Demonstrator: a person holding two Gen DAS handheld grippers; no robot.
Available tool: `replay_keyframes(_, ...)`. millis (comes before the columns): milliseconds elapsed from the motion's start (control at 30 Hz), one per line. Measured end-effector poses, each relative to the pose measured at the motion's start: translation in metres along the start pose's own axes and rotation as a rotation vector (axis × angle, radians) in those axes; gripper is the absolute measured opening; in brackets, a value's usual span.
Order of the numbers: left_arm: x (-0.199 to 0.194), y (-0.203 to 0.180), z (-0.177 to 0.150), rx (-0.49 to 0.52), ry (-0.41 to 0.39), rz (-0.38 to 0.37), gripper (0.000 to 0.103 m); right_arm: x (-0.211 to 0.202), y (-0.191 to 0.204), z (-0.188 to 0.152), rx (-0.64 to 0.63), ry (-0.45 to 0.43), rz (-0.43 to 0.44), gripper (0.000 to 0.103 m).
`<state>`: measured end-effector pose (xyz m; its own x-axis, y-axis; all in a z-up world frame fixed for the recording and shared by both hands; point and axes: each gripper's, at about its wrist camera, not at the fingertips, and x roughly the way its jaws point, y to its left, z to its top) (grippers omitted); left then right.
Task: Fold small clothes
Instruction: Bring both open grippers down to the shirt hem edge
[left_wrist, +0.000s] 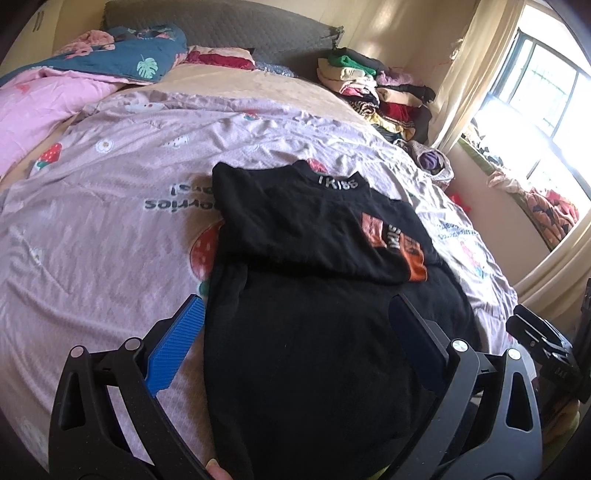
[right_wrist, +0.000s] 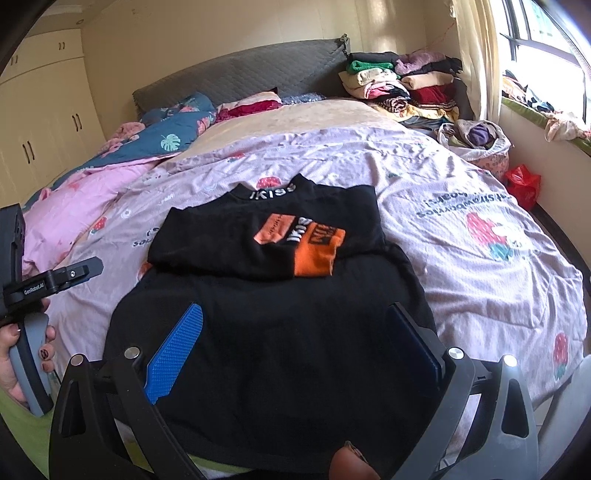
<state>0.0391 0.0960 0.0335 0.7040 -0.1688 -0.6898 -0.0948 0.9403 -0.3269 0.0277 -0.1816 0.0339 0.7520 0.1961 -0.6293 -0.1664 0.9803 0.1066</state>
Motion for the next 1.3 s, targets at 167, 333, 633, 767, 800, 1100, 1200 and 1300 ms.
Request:
replay_keyframes(167, -0.002, 0.0, -0.009, 0.014, 0.013, 0.004, 0.093, -0.003, -0.005, -0.008, 0.005, 0.005, -0.007, 0.098)
replay_keyframes(333, -0.005, 0.0, -0.017, 0.026, 0.023, 0.014, 0.093, -0.005, -0.009, -0.018, 0.007, 0.017, -0.015, 0.098)
replay_keyframes(633, -0.006, -0.001, -0.029, 0.055, 0.046, 0.025, 0.093, -0.008, -0.018, -0.029, 0.012, 0.036, -0.03, 0.098)
replay_keyframes(767, -0.006, -0.001, -0.036, 0.066, 0.062, 0.034, 0.093, -0.01, -0.024, -0.033, 0.014, 0.042, -0.035, 0.098)
replay_keyframes(800, -0.005, -0.001, -0.037, 0.068, 0.066, 0.036, 0.093, -0.01, -0.025, -0.034, 0.017, 0.045, -0.038, 0.098)
replay_keyframes(1100, -0.003, -0.002, -0.047, 0.086, 0.094, 0.052, 0.093, -0.011, -0.042, -0.051, 0.017, 0.083, -0.046, 0.098)
replay_keyframes(1200, -0.001, -0.001, -0.05, 0.09, 0.106, 0.059, 0.093, -0.008, -0.048, -0.058, 0.024, 0.108, -0.045, 0.098)
replay_keyframes(1300, 0.001, 0.0, -0.054, 0.095, 0.124, 0.063, 0.093, -0.004, -0.054, -0.065, 0.028, 0.131, -0.052, 0.098)
